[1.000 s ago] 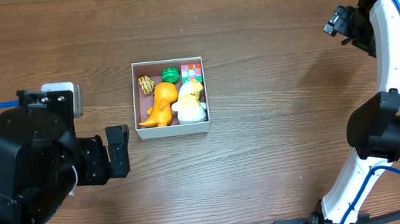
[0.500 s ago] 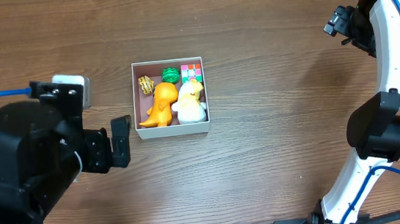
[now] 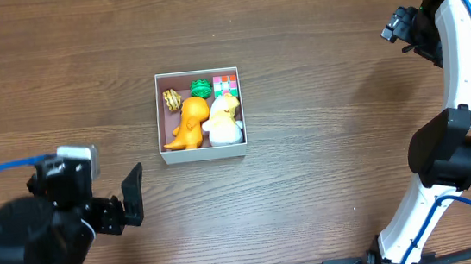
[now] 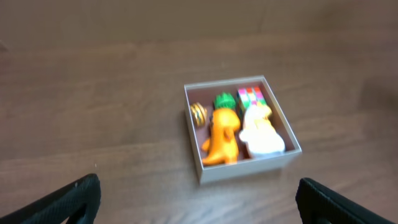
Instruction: Pack container
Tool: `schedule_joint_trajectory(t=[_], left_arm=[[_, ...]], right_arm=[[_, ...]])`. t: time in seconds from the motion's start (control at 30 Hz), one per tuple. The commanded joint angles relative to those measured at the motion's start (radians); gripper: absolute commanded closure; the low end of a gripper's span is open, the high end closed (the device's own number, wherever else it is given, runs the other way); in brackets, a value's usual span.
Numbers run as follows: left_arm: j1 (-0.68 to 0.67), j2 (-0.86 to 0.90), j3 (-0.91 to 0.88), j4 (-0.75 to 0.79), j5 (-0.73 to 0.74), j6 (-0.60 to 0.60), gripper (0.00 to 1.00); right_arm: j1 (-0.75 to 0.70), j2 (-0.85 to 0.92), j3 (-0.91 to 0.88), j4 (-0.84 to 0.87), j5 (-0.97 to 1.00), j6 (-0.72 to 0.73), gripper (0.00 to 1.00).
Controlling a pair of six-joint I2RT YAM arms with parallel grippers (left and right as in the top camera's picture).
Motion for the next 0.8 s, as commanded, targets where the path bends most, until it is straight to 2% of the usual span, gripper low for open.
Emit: schedule_joint_trajectory(t=[0.0, 0.3, 0.5, 0.77], left_arm=[[0.037, -0.144, -0.158, 0.109, 0.021, 0.027, 0.00], [0.104, -0.322, -0.454, 0.330, 0.039, 0.026, 0.00], [0.170, -0.393, -0.600, 0.444, 0.130, 0.027, 0.00], [0.216, -0.489, -0.719, 0.507, 0.217, 0.169, 0.00]], right_arm=[[-0.001, -0.006, 0.000, 0.003, 0.006, 0.004, 0.00], [-0.001, -0.006, 0.000, 0.003, 0.006, 0.005, 0.00], [-0.001, -0.006, 0.000, 0.003, 0.006, 0.005, 0.00], [-0.001, -0.006, 0.000, 0.003, 0.006, 0.005, 0.00]])
